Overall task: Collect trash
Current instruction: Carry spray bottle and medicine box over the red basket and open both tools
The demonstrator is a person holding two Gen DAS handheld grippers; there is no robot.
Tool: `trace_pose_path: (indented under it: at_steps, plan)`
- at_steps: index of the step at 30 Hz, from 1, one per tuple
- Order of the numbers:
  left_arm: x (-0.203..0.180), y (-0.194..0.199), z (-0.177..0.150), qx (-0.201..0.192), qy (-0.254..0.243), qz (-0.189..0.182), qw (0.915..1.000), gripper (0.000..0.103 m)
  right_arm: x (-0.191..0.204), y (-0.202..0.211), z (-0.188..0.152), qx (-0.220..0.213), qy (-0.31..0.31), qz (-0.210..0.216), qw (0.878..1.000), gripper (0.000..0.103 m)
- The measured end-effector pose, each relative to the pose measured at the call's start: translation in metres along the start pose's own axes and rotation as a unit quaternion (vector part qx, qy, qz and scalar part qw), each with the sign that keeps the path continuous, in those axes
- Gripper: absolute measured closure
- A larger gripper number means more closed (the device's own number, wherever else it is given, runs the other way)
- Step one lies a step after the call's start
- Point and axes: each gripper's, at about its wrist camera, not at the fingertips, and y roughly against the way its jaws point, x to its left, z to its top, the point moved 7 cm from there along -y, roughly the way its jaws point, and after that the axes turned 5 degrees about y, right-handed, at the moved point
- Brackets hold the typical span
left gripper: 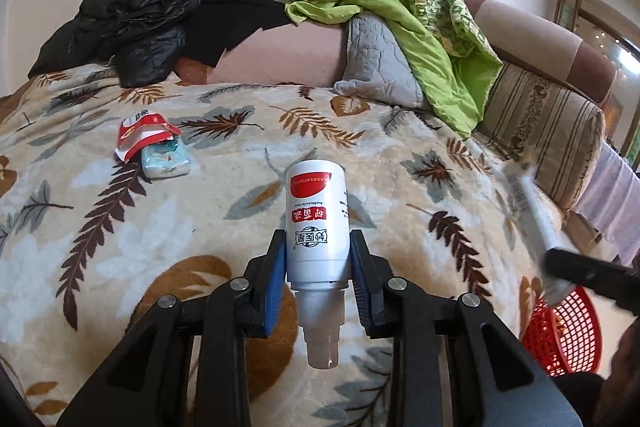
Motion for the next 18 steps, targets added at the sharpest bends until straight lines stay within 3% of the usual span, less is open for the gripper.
trace_pose_path:
  at_steps: [5, 18]
  plan:
    - [0.009, -0.001, -0.006, 0.001, 0.009, 0.008, 0.9999, 0.074, -0.005, 0.006, -0.004, 0.002, -0.005, 0.005, 1.0, 0.048]
    - [0.019, -0.007, -0.02, 0.025, 0.008, 0.01, 0.9996, 0.074, 0.002, 0.01, -0.007, 0.007, 0.024, -0.03, 0.999, 0.048]
